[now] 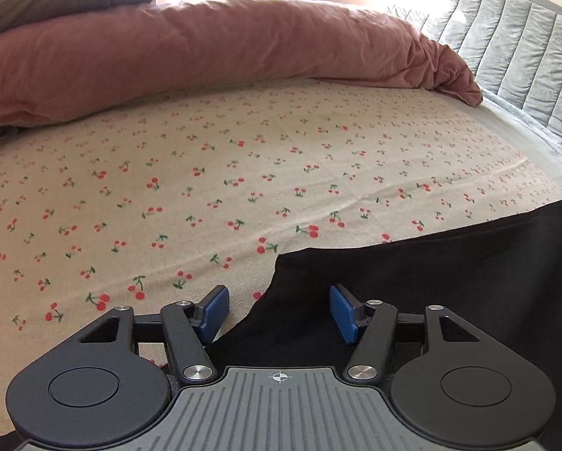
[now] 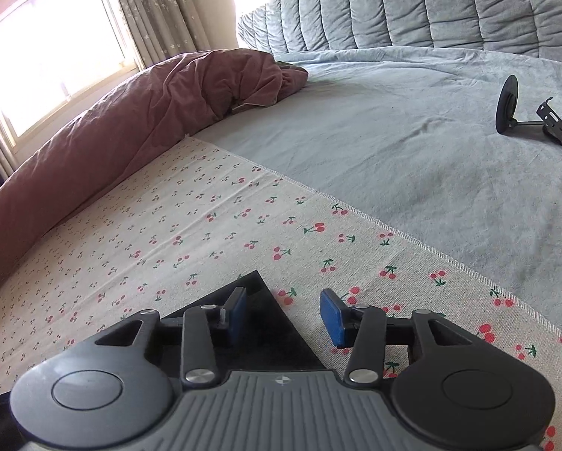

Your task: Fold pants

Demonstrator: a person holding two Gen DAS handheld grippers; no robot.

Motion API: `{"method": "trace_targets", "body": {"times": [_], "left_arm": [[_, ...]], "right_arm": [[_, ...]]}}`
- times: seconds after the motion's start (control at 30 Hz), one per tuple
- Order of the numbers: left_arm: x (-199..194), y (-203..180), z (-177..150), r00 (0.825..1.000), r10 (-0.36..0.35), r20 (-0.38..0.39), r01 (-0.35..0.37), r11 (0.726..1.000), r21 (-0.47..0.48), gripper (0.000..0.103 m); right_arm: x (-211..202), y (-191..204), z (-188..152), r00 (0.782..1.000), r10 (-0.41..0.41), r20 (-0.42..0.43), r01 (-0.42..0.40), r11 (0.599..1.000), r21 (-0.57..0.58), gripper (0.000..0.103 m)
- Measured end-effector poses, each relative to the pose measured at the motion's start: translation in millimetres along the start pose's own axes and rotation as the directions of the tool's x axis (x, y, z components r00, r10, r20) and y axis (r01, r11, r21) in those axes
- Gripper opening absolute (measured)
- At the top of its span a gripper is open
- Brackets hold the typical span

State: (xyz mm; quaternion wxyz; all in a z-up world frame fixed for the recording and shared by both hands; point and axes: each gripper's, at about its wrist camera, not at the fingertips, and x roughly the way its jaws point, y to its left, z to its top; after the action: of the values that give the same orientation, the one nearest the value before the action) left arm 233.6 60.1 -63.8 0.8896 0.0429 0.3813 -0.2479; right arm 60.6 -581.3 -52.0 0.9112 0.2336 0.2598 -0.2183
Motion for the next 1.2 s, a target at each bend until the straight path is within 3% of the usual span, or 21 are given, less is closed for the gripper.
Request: {"method": "trace_targets", "body": {"times": [0.1,0.3,0.33,0.37,0.47,0.63,0.8,0.87,0.9,0.93,0.97,1.0,1.03,1.2], "left_arm": [[-1.3,10.7,2.4,0.999,-0.046,0.01,0.047,0.997,-0.06,0.052],[7.3,18.0,8.5,0.993,-0.113,0.034,0.117,0.981,-0.158,0.033],[8.0,16.4,8.8,0.991,-0.125,0.036,0.13,0.978,-0.163,0.018],[8.9,13.9,9.1,0.991,-0.131,0.037,0.135,0.976,-0.172,0.01],[5.3,6.2,8.3,0.994,-0.091,0.064,0.1,0.982,-0.161,0.005],[-6.8,11.9,5.8,0.986,-0.103,0.133,0.129,0.97,-0.205,0.003],[-5.0,10.4,4.6,0.985,-0.068,0.159,0.102,0.971,-0.217,0.002],[-1.7,11.1,4.5,0.987,-0.059,0.15,0.092,0.97,-0.227,0.002],[0.7,11.8,3.5,0.989,-0.055,0.14,0.087,0.968,-0.234,0.002],[3.2,11.9,2.4,0.99,-0.052,0.132,0.082,0.968,-0.236,0.002],[5.6,11.2,1.9,0.992,-0.046,0.121,0.073,0.97,-0.231,0.006],[7.2,10.3,1.1,0.993,-0.035,0.114,0.06,0.973,-0.222,0.008],[7.8,10.3,0.7,0.993,-0.034,0.11,0.057,0.975,-0.216,0.009],[11.2,12.9,-0.2,0.994,-0.039,0.098,0.06,0.974,-0.219,0.012]], "right_arm": [[3.0,-3.8,-3.1,0.999,0.046,0.011,-0.046,0.999,0.001,0.038],[3.8,-6.4,-5.5,0.993,0.115,0.034,-0.117,0.992,0.037,0.005],[3.3,-5.7,-5.9,0.993,0.109,0.04,-0.11,0.993,0.034,0.003],[2.0,-5.4,-5.9,0.993,0.107,0.046,-0.109,0.994,0.031,0.003],[-4.1,-4.9,-6.3,0.992,0.098,0.076,-0.1,0.995,0.029,0.001],[-8.0,-4.0,-4.6,0.988,0.097,0.118,-0.099,0.995,0.006,0.0],[0.8,0.6,-2.0,0.986,0.099,0.136,-0.1,0.995,0.0,0.0],[9.3,2.8,-1.6,0.989,0.088,0.121,-0.088,0.996,-0.009,0.001],[12.1,2.5,-1.2,0.99,0.082,0.114,-0.082,0.997,-0.003,0.007],[13.7,0.1,0.1,0.991,0.078,0.107,-0.08,0.997,0.016,0.019],[13.9,-3.3,1.8,0.992,0.071,0.103,-0.075,0.996,0.039,0.025],[12.4,-8.5,3.6,0.993,0.064,0.1,-0.071,0.996,0.06,0.044],[10.6,-12.4,5.0,0.992,0.069,0.103,-0.077,0.995,0.068,0.052],[12.1,-23.3,7.8,0.991,0.118,0.066,-0.122,0.991,0.062,0.05]]}}
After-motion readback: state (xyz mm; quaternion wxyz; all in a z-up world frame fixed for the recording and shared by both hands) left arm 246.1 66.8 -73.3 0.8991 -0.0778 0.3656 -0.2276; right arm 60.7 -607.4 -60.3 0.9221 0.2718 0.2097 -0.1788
